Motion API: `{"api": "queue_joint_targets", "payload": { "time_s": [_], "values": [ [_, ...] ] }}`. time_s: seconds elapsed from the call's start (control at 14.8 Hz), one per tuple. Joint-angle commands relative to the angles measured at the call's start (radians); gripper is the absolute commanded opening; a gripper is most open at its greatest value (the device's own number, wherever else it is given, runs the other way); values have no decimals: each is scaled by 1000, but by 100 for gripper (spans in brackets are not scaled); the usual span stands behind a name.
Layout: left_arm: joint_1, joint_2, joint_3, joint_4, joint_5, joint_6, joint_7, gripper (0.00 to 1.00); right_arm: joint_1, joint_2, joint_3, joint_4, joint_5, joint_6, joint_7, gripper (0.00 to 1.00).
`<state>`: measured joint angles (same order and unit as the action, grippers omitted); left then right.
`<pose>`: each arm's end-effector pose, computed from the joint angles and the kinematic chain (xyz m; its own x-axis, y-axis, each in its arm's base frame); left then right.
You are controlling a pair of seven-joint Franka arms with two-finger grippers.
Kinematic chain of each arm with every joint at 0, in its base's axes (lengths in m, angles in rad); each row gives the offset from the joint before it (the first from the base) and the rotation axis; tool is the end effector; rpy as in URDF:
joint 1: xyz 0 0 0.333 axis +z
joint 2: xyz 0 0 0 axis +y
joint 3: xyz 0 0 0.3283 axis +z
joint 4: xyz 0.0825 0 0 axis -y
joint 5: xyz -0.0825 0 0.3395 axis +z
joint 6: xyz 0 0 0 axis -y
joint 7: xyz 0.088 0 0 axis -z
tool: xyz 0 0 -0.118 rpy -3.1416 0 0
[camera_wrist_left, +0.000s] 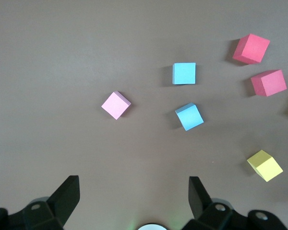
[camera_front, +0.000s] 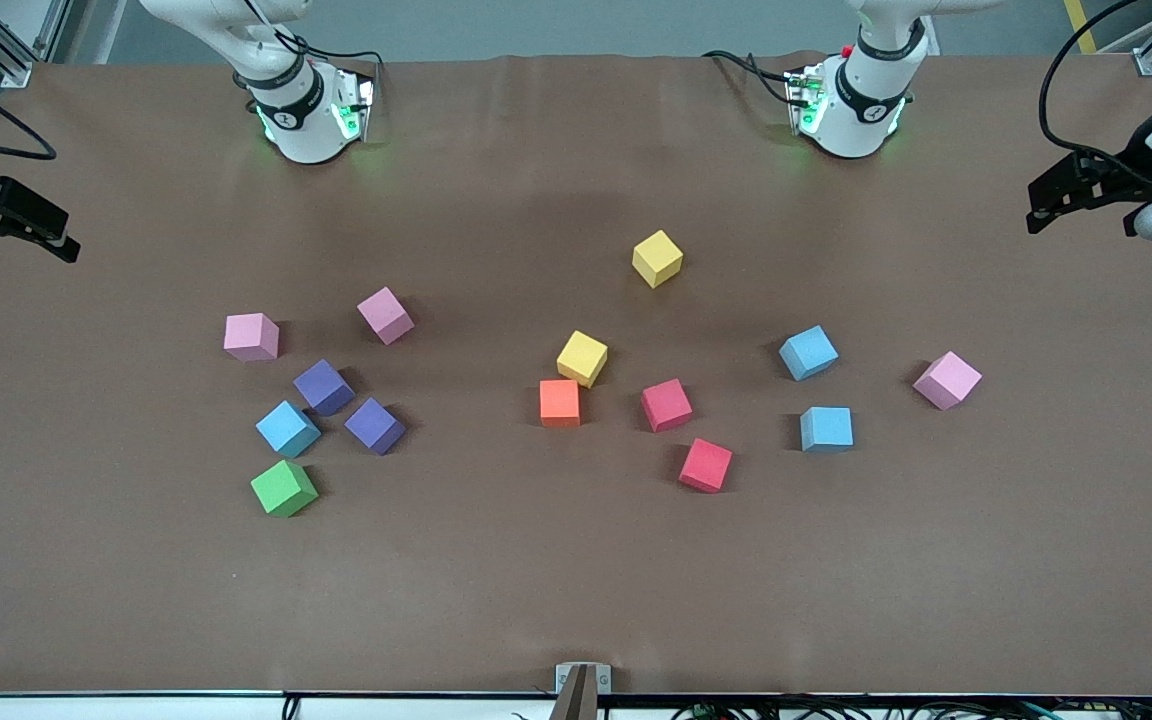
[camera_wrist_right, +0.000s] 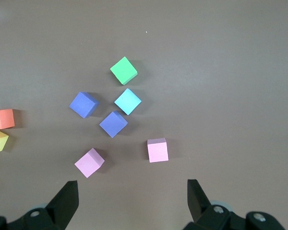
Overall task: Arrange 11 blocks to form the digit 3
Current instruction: 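Reach the left gripper to the yellow cube while the right gripper reaches pink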
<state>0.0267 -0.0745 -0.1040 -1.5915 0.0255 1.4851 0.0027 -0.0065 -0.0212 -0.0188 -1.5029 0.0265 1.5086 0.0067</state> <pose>0.4754 -0.0359 0.6463 0.9965 -0.0772 -0.0323 -0.0782 -0.9964 -0.0331 0.4974 -0.0094 0.6598 0.9992 -0.0303 0.0267 -0.0296 -0.9992 -0.0270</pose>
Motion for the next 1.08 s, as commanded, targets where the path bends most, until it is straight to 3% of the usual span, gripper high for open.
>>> {"api": "queue_joint_targets", "payload": {
  "time_s": [0.0,0.54,0.74,1.01],
  "values": [
    [4,-10,-3,13,-16,-22,0,100,-10,-14,8,-10,9,4,-4,100],
    [-20,62,-15,30,-21,-5,-7,100,-6,-14,10,-8,7,1,-5,100],
    [-65,108,-101,-28,-21,58,-213,100,20,-6,13,-10,7,-1,-5,100],
    [-82,188,-258,-163,-22,277,-516,100,80,30,13,-11,1,-8,-5,100]
  ]
}}
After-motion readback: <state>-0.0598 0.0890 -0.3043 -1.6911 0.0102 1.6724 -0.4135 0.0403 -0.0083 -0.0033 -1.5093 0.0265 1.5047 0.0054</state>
